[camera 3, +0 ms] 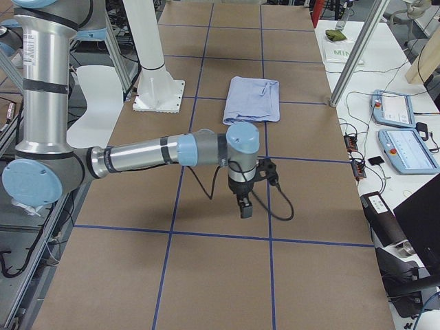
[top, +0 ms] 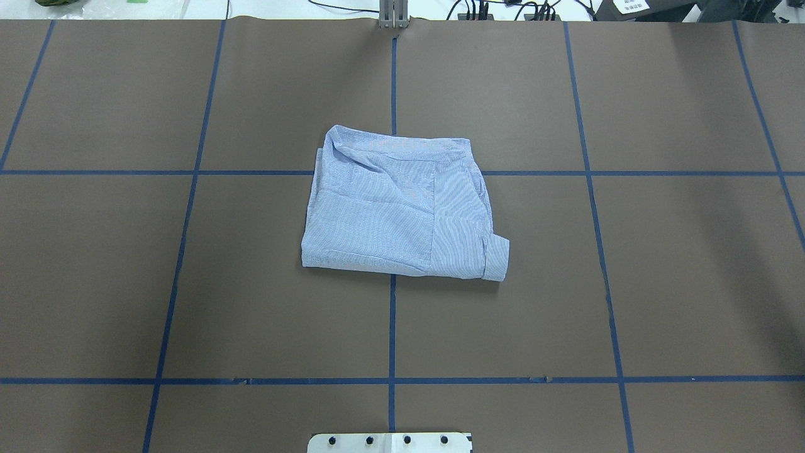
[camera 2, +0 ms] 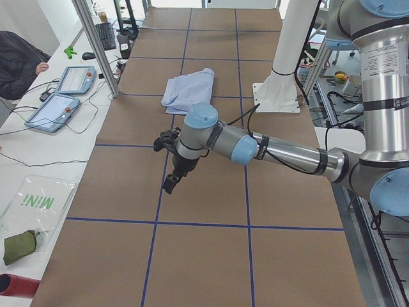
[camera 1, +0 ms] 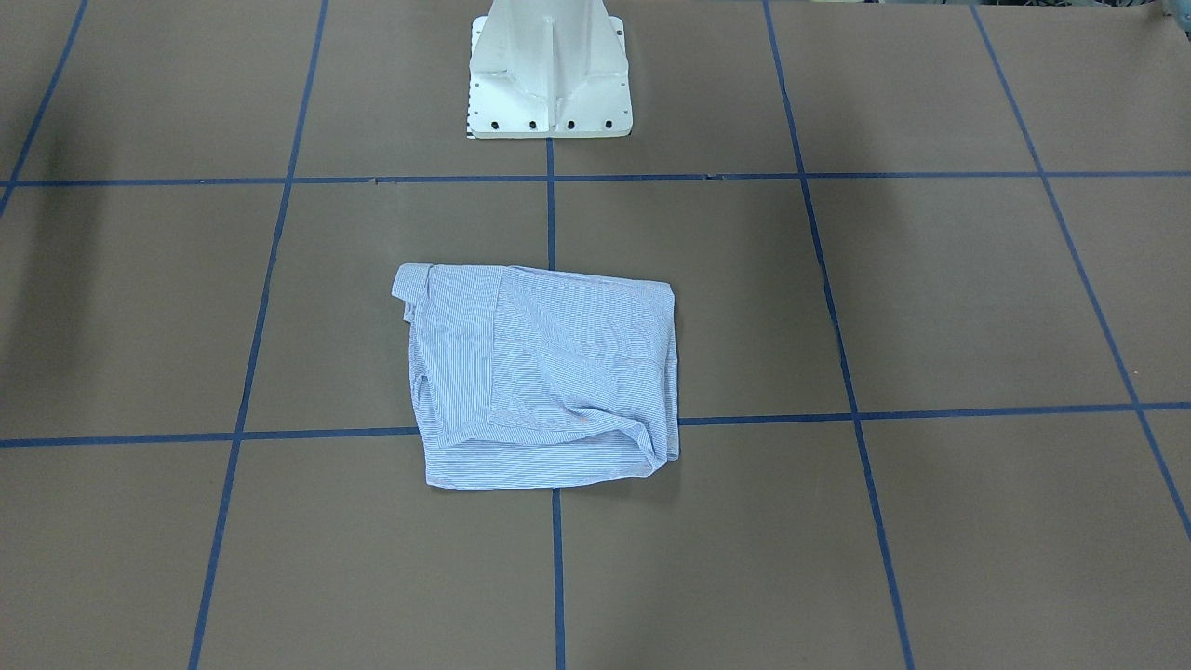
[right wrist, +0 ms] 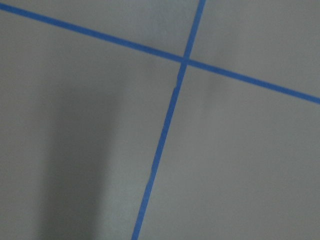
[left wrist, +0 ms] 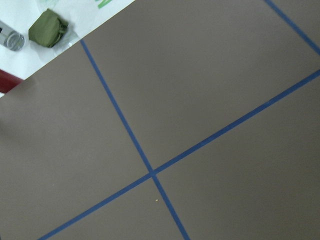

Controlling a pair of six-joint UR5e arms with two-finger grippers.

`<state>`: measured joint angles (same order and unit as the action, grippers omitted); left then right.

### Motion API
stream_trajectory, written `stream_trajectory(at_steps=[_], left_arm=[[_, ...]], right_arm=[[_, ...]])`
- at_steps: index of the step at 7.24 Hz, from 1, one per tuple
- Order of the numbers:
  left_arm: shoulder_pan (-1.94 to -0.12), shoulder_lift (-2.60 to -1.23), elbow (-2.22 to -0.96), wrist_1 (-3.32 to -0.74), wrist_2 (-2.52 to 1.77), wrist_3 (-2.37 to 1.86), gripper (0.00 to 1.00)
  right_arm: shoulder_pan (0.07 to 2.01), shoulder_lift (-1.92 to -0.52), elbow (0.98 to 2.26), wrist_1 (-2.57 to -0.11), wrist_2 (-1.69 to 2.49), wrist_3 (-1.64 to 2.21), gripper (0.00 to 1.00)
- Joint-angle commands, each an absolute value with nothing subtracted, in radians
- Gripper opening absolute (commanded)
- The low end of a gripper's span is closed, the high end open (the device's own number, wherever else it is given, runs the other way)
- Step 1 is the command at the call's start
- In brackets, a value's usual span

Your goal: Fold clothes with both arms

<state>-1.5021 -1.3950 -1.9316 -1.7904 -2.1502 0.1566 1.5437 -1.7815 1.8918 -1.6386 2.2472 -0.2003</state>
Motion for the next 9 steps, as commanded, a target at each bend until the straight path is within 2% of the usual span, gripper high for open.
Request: stream_trajectory(at_steps=[1,4,9], left_arm=[[-1.522,-1.355,-1.887,-1.776,-2.207,0.161,1.0],[-1.52,-1.356,-1.884,-1.643,-2.339,0.166,1.0],[-1.585,-1.359,-1.873,-1.652,-2.358,0.16,1.0]], right_arm=[[1.548,-1.848,1.899,-1.592,2.252,-0.096,1.0],[1.548,-1.85,1.899,-1.529,2.288,-0.04,1.0],[1.546,-1.85,1.894,-1.528,2.298,-0.043,1.0]])
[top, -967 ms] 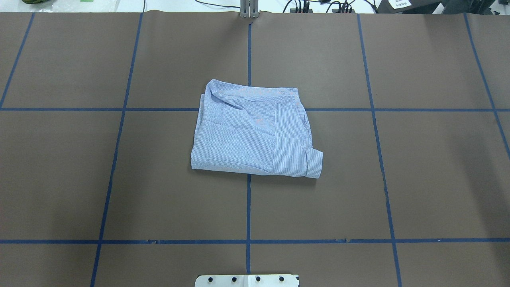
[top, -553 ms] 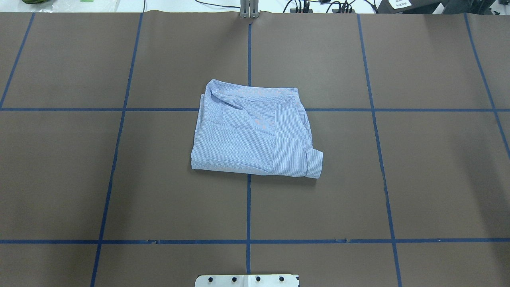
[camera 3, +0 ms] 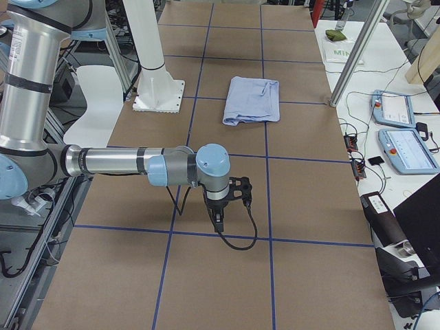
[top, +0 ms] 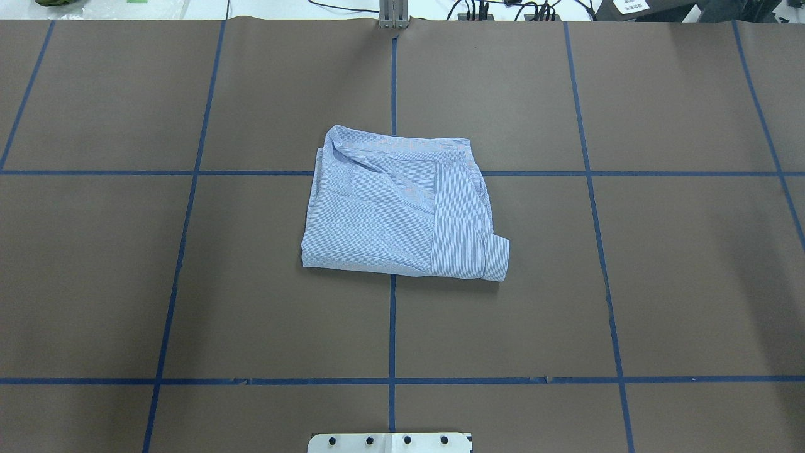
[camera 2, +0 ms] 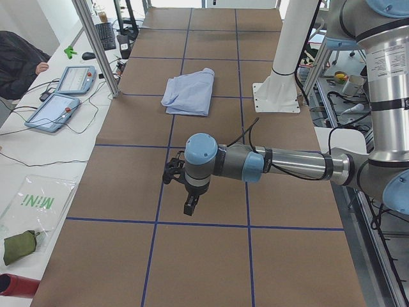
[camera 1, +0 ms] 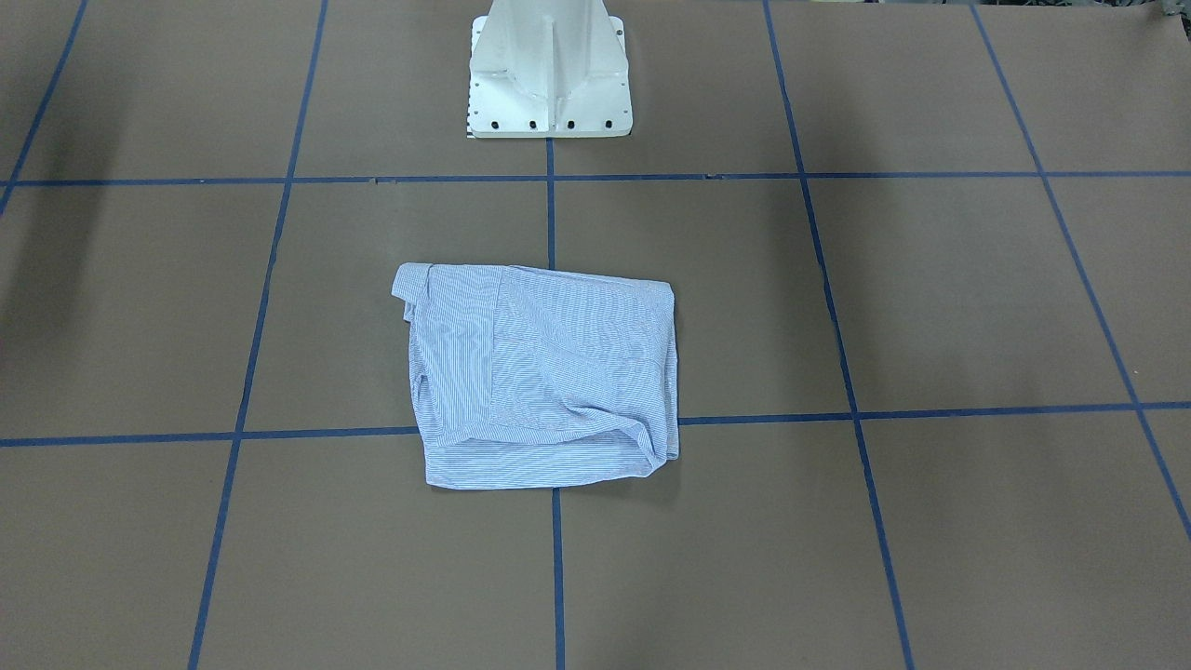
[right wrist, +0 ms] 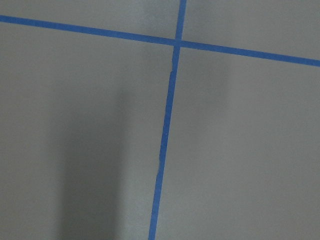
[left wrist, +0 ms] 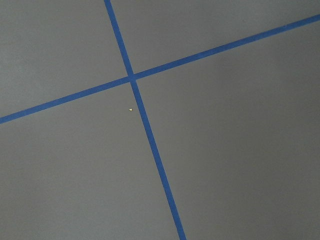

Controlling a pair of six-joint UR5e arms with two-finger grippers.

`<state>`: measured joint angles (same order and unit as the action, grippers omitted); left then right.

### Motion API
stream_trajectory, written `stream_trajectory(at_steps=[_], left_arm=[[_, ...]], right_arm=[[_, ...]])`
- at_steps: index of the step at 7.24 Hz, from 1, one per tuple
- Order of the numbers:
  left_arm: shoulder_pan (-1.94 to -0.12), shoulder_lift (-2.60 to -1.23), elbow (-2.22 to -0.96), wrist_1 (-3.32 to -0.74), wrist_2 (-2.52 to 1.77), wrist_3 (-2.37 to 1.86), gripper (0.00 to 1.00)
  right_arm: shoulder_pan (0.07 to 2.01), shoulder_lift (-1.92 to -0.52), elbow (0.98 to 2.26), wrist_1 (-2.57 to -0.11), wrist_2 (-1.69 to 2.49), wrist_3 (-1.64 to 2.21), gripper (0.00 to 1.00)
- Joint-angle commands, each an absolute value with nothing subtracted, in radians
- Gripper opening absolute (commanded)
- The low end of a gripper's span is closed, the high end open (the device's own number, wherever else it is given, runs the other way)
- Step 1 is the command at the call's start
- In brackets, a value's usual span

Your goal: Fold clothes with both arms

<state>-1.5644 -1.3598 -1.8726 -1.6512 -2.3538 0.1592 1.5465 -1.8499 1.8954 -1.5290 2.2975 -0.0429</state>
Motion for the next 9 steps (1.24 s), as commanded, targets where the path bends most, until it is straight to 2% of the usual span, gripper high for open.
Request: stream_trajectory(at_steps=[1,9], left_arm=[[-1.585,-1.344,-1.861,-1.654,-2.355,0.161,1.0],[-1.585,-1.301,-1.856,-1.654,-2.352,0.163,1.0]], right_arm=[[1.546,-1.85,1.894,-1.528,2.298,-0.043,1.0],[1.548,-1.85,1.894,-1.526,2.293,-0.049,1.0]])
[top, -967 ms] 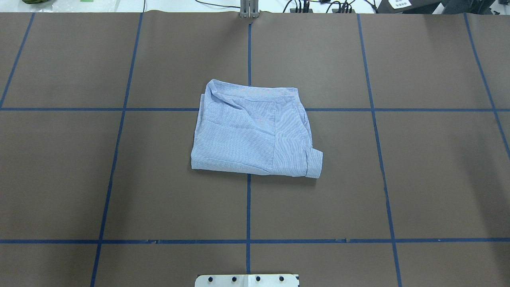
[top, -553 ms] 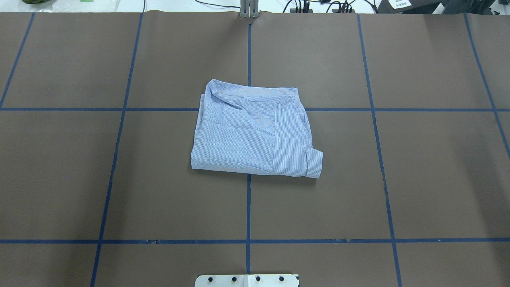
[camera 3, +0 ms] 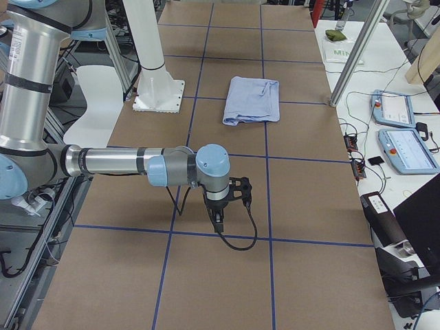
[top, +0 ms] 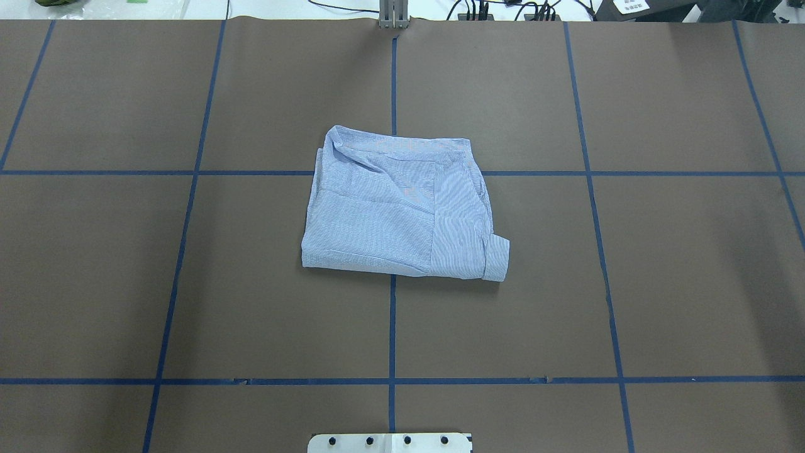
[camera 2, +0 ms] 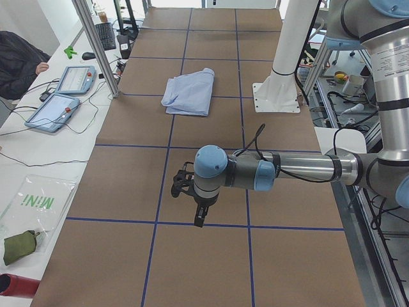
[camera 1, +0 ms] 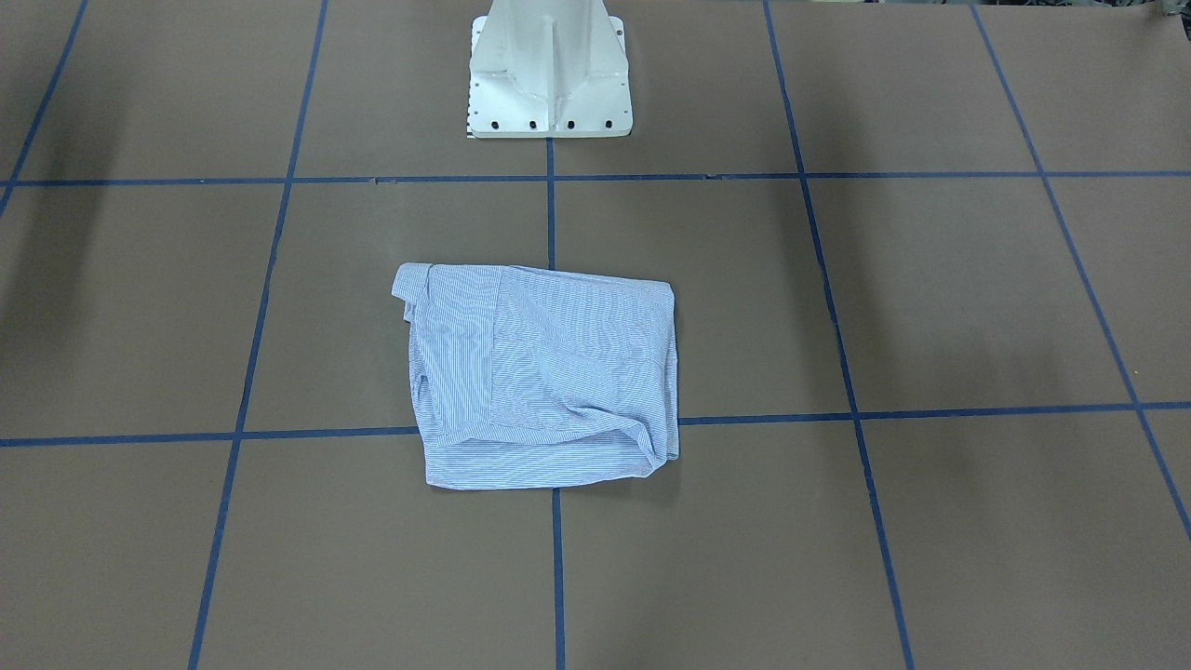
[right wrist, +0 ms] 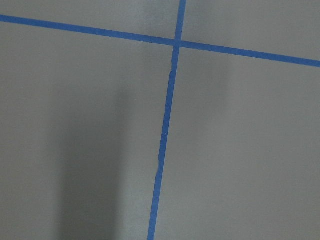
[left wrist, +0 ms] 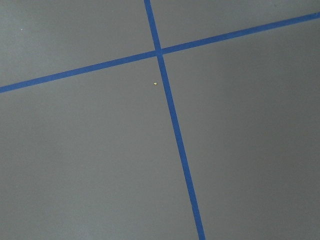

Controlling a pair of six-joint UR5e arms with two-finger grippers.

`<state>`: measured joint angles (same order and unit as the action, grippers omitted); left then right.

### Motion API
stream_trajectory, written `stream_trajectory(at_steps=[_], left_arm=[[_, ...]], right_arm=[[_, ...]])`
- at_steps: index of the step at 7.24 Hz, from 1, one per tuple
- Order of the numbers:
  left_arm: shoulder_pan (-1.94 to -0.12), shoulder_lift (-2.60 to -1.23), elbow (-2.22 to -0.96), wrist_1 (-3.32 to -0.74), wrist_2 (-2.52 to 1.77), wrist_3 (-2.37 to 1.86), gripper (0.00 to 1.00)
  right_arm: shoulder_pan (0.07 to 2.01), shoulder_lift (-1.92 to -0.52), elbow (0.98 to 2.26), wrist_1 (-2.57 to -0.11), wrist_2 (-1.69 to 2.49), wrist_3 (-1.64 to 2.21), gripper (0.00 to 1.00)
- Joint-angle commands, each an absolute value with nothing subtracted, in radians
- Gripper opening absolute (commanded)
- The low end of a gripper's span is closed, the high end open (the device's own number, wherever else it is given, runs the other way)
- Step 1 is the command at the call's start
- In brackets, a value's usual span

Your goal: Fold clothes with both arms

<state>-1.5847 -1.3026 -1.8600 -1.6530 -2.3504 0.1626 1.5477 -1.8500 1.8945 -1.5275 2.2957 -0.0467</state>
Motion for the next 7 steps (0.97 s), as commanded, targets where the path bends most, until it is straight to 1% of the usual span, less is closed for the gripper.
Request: stream_trajectory(at_steps=[1,7], left_arm=[[-1.585,-1.301,-1.855,-1.652,-2.352,0.161,1.0],[-1.585,-1.301,-1.855,-1.654,-2.352,0.161,1.0]], right_arm=[[1.548,-1.85,1.898,-1.526,2.293,-0.046,1.0],[1.548,-1.85,1.898,-1.526,2.293,-0.041,1.0]])
